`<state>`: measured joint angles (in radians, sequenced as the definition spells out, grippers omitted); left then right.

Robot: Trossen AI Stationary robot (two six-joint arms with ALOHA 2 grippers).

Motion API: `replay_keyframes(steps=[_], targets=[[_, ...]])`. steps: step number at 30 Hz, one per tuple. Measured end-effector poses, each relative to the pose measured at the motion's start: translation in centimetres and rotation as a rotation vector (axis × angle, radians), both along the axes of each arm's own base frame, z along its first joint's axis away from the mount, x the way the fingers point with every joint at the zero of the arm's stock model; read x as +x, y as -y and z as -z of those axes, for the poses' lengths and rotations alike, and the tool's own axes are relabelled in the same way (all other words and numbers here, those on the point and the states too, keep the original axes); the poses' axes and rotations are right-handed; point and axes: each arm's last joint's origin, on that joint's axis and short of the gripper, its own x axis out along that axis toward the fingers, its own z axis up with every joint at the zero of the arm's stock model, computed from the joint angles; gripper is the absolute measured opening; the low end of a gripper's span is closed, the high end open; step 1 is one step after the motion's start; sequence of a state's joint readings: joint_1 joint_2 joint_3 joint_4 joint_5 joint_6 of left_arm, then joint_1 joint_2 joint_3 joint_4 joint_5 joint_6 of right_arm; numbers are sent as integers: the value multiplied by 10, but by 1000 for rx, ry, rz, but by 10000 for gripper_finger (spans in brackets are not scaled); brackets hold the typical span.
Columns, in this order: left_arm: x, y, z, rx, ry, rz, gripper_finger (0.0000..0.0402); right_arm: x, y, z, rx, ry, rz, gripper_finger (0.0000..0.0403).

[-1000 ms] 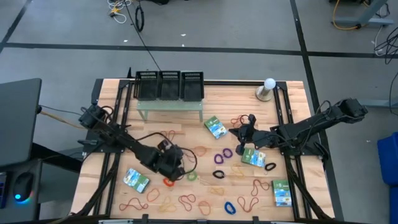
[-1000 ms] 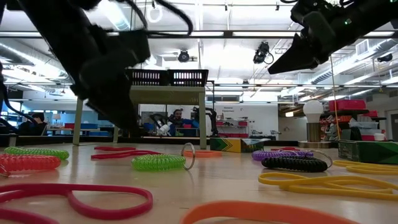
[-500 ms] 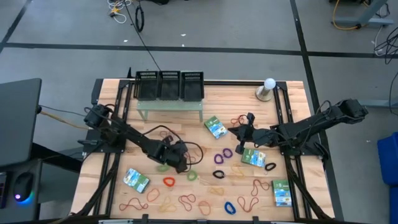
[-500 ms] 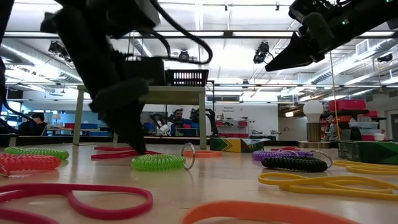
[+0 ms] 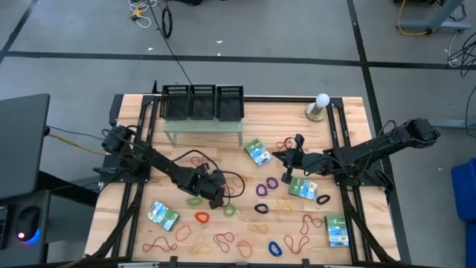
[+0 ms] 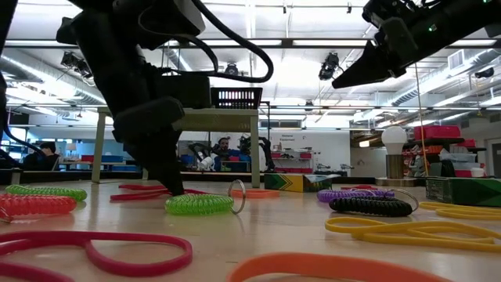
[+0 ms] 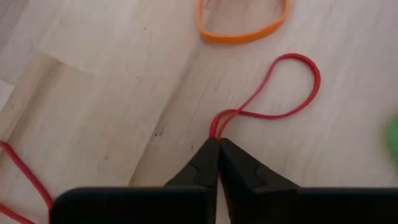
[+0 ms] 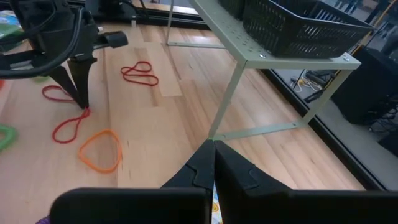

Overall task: Pick & Place Office Desk Supplies
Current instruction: Put the red rubber band into the right black bin on the shelf

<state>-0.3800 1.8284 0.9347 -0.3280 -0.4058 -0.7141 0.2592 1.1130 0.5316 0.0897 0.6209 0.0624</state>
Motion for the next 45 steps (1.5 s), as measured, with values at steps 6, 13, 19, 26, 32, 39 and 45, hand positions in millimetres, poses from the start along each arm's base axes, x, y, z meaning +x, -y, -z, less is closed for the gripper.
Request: replay_keyframes(steps=[6, 13, 19, 26, 32, 39, 45], targets=[[-7, 3, -25, -21, 34, 93, 5, 0, 0, 0, 2, 4, 0, 11], [-25, -8, -91, 46, 238, 72, 5, 0, 0, -1, 6, 13, 3, 11], [-47, -21, -141, 135, 426, 31, 5, 0, 0, -1, 5, 14, 3, 11], [-74, -37, -181, 244, 595, -89, 5, 1, 0, -1, 5, 14, 5, 11], [-80, -52, -197, 304, 650, -137, 5, 1, 2, -1, 6, 17, 11, 11], [-70, -84, -221, 376, 764, -195, 5, 2, 5, -2, 13, 22, 25, 11], [-64, -124, -251, 465, 814, -248, 5, 2, 5, -1, 13, 22, 25, 11]])
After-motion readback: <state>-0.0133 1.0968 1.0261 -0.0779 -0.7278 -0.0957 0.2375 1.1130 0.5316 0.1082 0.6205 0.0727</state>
